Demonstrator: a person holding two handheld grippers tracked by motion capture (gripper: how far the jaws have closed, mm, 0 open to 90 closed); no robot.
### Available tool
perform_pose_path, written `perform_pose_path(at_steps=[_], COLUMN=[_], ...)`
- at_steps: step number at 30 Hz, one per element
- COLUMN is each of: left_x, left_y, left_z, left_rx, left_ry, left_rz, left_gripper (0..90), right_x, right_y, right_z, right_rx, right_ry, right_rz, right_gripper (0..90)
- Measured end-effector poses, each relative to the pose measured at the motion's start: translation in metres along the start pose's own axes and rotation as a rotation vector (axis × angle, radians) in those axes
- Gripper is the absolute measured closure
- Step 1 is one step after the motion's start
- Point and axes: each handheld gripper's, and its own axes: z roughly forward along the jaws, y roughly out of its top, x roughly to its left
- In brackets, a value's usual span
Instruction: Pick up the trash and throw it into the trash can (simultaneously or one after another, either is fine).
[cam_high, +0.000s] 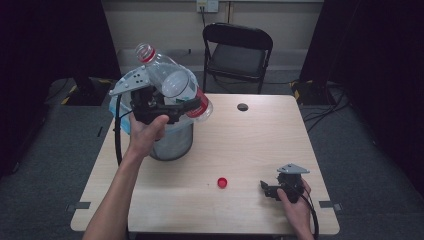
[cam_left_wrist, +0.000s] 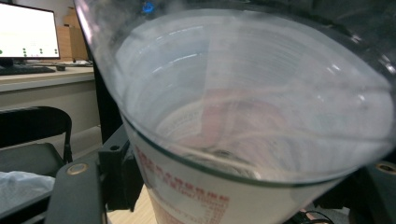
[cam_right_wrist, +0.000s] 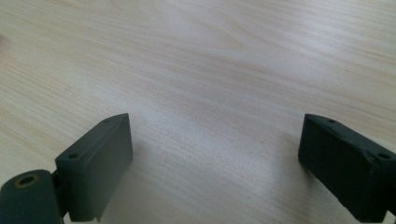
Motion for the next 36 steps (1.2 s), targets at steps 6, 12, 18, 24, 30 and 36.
perform_pose_path(at_steps=[6, 12, 18, 24, 30, 36], left_x=[0.011, 0.02, 0.033, 0.044, 0.055, 0.064], left_y=[0.005, 0.013, 0.018, 0.019, 0.018, 0.017], left_z=[-0.004, -0.009, -0.015, -0.021, -0.027, -0.035], left_rx=[-0.018, -0.024, -0.034, -0.042, -0.021, -0.009], left_ry=[0.012, 0.035, 0.079, 0.118, 0.191, 0.257], left_rz=[-0.016, -0.012, -0.005, -0.01, 0.0, 0.003], left_gripper=[27.2, 27.3, 27.5, 27.6, 27.5, 26.8], right_x=[0.0, 0.0, 0.0, 0.0, 0.0, 0.0], right_y=[0.0, 0.0, 0.0, 0.0, 0.0, 0.0], right_z=[0.0, 0.0, 0.0, 0.0, 0.0, 0.0], right_rx=[0.0, 0.0, 0.0, 0.0, 0.0, 0.0], right_ry=[0.0, 0.0, 0.0, 0.0, 0.0, 0.0], right_rz=[0.0, 0.0, 0.0, 0.0, 0.0, 0.0], right_gripper=[9.1, 9.1, 9.1, 9.1, 9.1, 9.1])
